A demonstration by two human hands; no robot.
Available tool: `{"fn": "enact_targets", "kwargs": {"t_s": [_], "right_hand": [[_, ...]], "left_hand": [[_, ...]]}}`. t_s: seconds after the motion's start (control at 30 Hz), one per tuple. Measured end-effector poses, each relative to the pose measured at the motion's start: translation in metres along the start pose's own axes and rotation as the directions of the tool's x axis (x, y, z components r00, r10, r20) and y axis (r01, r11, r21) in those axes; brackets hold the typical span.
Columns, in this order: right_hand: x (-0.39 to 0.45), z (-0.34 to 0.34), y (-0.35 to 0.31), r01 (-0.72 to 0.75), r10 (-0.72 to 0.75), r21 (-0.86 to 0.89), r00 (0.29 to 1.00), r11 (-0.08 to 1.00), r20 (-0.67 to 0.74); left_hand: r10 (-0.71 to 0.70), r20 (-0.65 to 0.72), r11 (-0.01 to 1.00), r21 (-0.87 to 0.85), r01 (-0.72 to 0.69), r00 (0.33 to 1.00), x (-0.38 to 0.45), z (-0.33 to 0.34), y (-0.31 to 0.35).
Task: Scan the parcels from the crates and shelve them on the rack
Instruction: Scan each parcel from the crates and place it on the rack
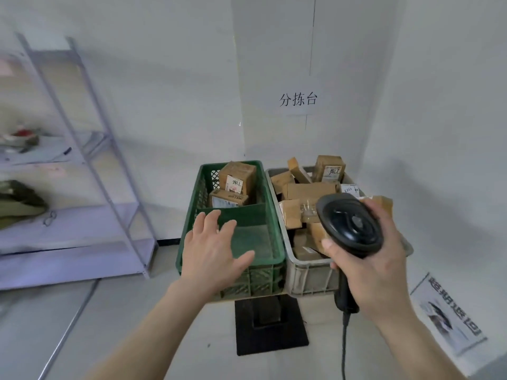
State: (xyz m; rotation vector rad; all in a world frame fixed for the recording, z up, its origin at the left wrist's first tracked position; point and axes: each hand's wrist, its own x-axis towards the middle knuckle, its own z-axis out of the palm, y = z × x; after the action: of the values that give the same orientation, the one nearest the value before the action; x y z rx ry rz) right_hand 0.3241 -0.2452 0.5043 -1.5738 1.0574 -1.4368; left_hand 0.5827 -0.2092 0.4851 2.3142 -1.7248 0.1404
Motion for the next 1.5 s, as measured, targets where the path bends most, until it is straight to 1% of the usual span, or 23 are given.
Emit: {"fn": "enact_targets", "kwargs": {"t_s": [0.23, 0.4, 0.5, 0.57, 0.73, 0.9, 0.97, 1.03, 1.17, 1.27, 1.37, 1.5], "right_hand": [[0.045, 0.045, 0.030, -0.026, 0.029, -0.039, 0.997, 0.999, 0.073], [0.078, 0.088, 0.049, -0.073, 0.078, -0.045, 0.990, 0.996, 0.119], [0.099, 0.119, 0.063, -0.058, 0.065, -0.055, 0.990, 0.997, 0.124], [0.113, 0.139, 0.072, -0.052, 0.059, -0.059, 0.989, 0.997, 0.138], [0.136, 0.183, 0.091, -0.055, 0.066, -0.099, 0.992, 0.994, 0.108], [0.152, 0.206, 0.107, -0.131, 0.151, -0.173, 0.983, 0.976, 0.107], [0.159, 0.212, 0.113, -0.147, 0.170, -0.190, 0.980, 0.971, 0.107], [0.166, 0.218, 0.118, -0.156, 0.179, -0.202, 0.979, 0.967, 0.101], [0.174, 0.223, 0.130, -0.153, 0.177, -0.214, 0.979, 0.965, 0.098], [0.175, 0.224, 0.136, -0.180, 0.201, -0.195, 0.975, 0.964, 0.096], [0.174, 0.221, 0.139, -0.178, 0.198, -0.191, 0.976, 0.965, 0.092], [0.173, 0.214, 0.143, -0.199, 0.212, -0.178, 0.975, 0.964, 0.062]], "left_hand": [[-0.080, 0.074, 0.997, -0.017, 0.081, 0.994, 0.055, 0.043, -0.033], [-0.077, 0.142, 0.996, -0.026, 0.082, 0.987, 0.106, 0.078, -0.062], [-0.063, 0.183, 0.995, -0.063, 0.075, 0.981, 0.144, 0.105, -0.085], [-0.059, 0.243, 0.994, -0.078, 0.080, 0.968, 0.169, 0.126, -0.101], [-0.061, 0.411, 0.987, -0.113, 0.117, 0.910, 0.219, 0.183, -0.136], [-0.112, 0.592, 0.973, -0.096, 0.208, 0.798, 0.245, 0.240, -0.151], [-0.154, 0.628, 0.965, -0.070, 0.252, 0.763, 0.251, 0.260, -0.155], [-0.191, 0.625, 0.956, -0.057, 0.289, 0.757, 0.255, 0.272, -0.159], [-0.236, 0.575, 0.952, -0.024, 0.305, 0.783, 0.263, 0.288, -0.158], [-0.244, 0.579, 0.959, 0.023, 0.284, 0.778, 0.266, 0.296, -0.152], [-0.234, 0.572, 0.966, 0.049, 0.252, 0.786, 0.264, 0.303, -0.149], [-0.267, 0.549, 0.954, 0.035, 0.297, 0.792, 0.262, 0.307, -0.147]]}}
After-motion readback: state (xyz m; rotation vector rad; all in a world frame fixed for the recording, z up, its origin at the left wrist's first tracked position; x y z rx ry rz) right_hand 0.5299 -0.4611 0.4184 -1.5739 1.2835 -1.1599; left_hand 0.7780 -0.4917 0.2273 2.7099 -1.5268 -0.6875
